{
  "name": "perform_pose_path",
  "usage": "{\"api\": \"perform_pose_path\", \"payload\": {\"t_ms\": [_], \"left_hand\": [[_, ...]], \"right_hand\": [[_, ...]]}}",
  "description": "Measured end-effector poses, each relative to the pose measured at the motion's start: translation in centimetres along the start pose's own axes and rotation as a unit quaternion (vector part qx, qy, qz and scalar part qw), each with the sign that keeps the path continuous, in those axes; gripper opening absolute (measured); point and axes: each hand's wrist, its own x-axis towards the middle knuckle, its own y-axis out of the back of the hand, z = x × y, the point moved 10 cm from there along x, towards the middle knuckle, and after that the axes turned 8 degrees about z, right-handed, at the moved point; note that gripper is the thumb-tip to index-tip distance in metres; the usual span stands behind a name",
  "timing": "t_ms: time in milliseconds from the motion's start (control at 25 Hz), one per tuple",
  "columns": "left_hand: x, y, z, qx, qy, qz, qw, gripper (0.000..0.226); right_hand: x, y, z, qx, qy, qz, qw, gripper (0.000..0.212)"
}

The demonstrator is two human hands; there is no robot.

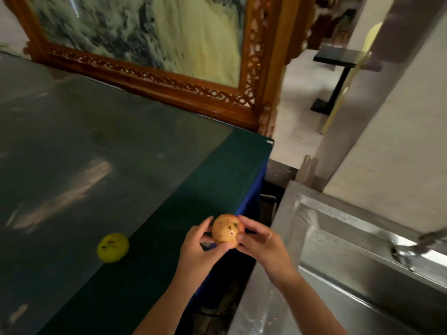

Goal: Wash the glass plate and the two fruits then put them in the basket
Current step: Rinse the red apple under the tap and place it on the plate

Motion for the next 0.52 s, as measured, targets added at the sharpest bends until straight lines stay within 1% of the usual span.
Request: {"api": "perform_pose_path", "payload": {"t_ms": [40, 80, 160, 240, 280, 360, 440, 480, 520], "left_hand": [[-1.0, -2.8, 0.6, -0.022, -0.001, -0.038, 0.999, 0.063], [-2.3, -5.6, 0.8, -0.06, 0.015, -0.08, 0.995, 0.062], [-5.7, -12.0, 0.3, -0.145, 0.089, -0.163, 0.972, 0.062], [-9.3, -17.9, -1.1, -0.196, 0.165, -0.216, 0.942, 0.063], [-10.8, -20.3, -1.8, -0.211, 0.188, -0.228, 0.932, 0.063], [-13.4, -25.3, -3.2, -0.222, 0.221, -0.229, 0.922, 0.06], [-14.9, -28.6, -4.2, -0.22, 0.234, -0.223, 0.92, 0.052], [-15.5, -30.0, -4.3, -0.218, 0.233, -0.224, 0.921, 0.05], [-15.9, -31.2, -4.4, -0.217, 0.23, -0.222, 0.922, 0.049]], "right_hand": [[-1.2, 2.6, -0.5, 0.001, 0.005, 0.014, 1.0, 0.038], [-2.4, 5.2, -0.6, -0.002, 0.006, 0.031, 1.0, 0.037], [-5.2, 11.0, -0.3, -0.009, 0.002, 0.068, 0.998, 0.033], [-7.8, 16.7, 0.8, -0.032, -0.02, 0.09, 0.995, 0.028], [-8.8, 19.6, 1.6, -0.04, -0.037, 0.107, 0.993, 0.025], [-10.8, 27.6, 3.2, -0.015, -0.064, 0.197, 0.978, 0.025], [-11.8, 35.2, 4.5, 0.065, -0.082, 0.311, 0.945, 0.032], [-12.0, 37.9, 5.1, 0.105, -0.096, 0.343, 0.928, 0.036], [-11.6, 39.6, 5.6, 0.152, -0.113, 0.353, 0.916, 0.04]]}}
